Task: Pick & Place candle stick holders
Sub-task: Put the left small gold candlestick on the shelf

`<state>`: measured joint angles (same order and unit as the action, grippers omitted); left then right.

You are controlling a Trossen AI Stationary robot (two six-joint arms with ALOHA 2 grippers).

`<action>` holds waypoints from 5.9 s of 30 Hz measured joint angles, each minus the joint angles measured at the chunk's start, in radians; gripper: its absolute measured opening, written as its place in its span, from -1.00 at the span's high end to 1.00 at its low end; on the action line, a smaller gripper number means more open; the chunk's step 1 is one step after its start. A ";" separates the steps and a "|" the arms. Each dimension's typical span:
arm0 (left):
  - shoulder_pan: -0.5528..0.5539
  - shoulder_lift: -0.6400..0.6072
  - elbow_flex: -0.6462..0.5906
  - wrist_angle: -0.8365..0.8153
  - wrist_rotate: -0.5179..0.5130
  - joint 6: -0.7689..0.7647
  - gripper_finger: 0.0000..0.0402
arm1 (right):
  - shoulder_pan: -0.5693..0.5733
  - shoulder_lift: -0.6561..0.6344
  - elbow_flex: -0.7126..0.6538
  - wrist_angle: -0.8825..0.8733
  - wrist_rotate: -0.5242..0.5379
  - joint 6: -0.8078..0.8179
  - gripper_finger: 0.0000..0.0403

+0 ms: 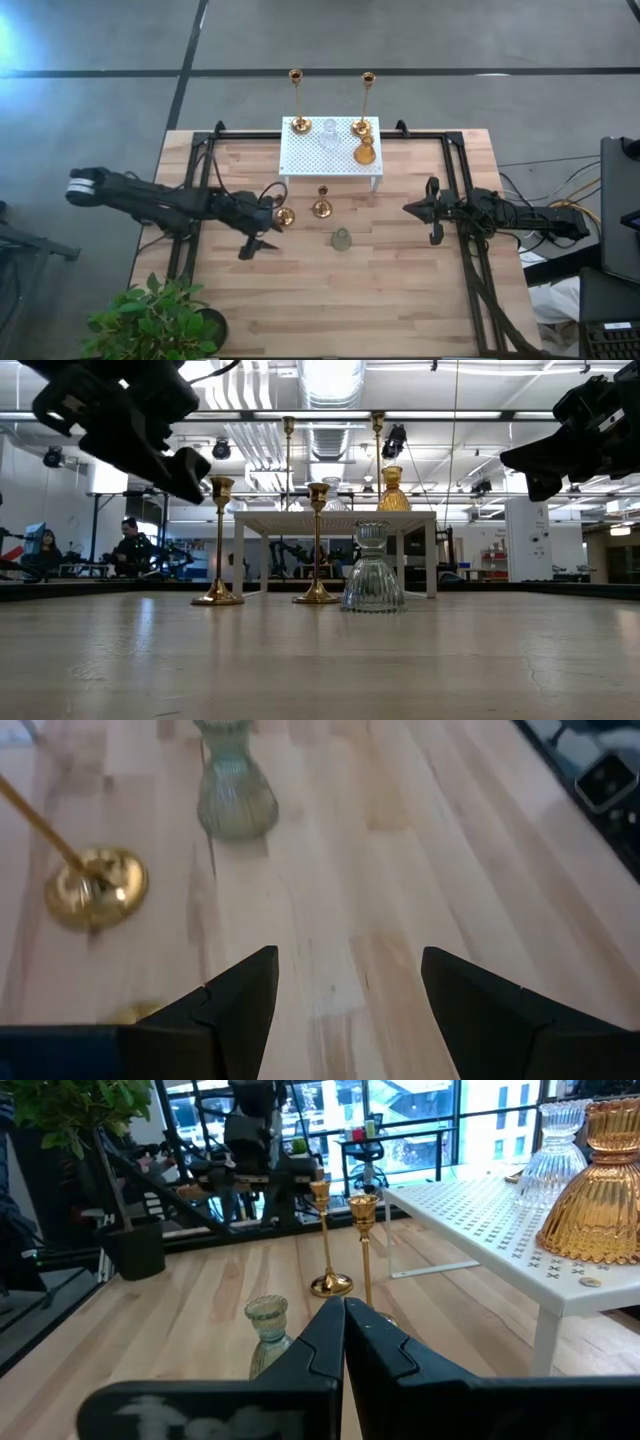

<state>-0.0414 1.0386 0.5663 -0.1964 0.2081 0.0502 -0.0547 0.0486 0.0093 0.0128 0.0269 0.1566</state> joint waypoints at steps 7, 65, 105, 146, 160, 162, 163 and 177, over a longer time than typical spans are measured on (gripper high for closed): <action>-0.001 -0.052 -0.004 -0.207 -0.076 0.001 -0.26 | 0.000 0.000 0.000 0.000 0.000 0.000 0.96; 0.053 0.031 -0.230 0.480 -0.516 -0.183 0.91 | 0.000 0.000 0.000 0.000 0.000 0.000 0.96; 0.215 0.189 0.575 -0.041 -0.378 0.013 0.91 | 0.000 0.000 0.000 0.000 0.000 0.000 0.96; 0.441 0.592 0.822 0.080 -0.065 -0.001 0.91 | 0.000 0.000 0.000 0.000 0.000 0.000 0.96; 0.452 0.608 0.821 0.091 -0.056 -0.006 0.91 | 0.000 0.000 0.000 0.000 0.000 0.000 0.96; 0.452 0.608 0.821 0.092 -0.055 0.001 0.91 | 0.000 0.000 0.000 0.000 0.000 0.000 0.96; 0.452 0.608 0.821 0.094 -0.056 0.007 0.91 | 0.000 0.000 0.000 0.000 0.000 0.000 0.96; 0.452 0.608 0.821 0.105 -0.033 0.043 0.91 | 0.000 0.000 0.000 0.000 0.000 0.000 0.96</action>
<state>0.4103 1.6470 1.3869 -0.0919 0.1753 0.0937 -0.0549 0.0486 0.0094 0.0129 0.0269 0.1566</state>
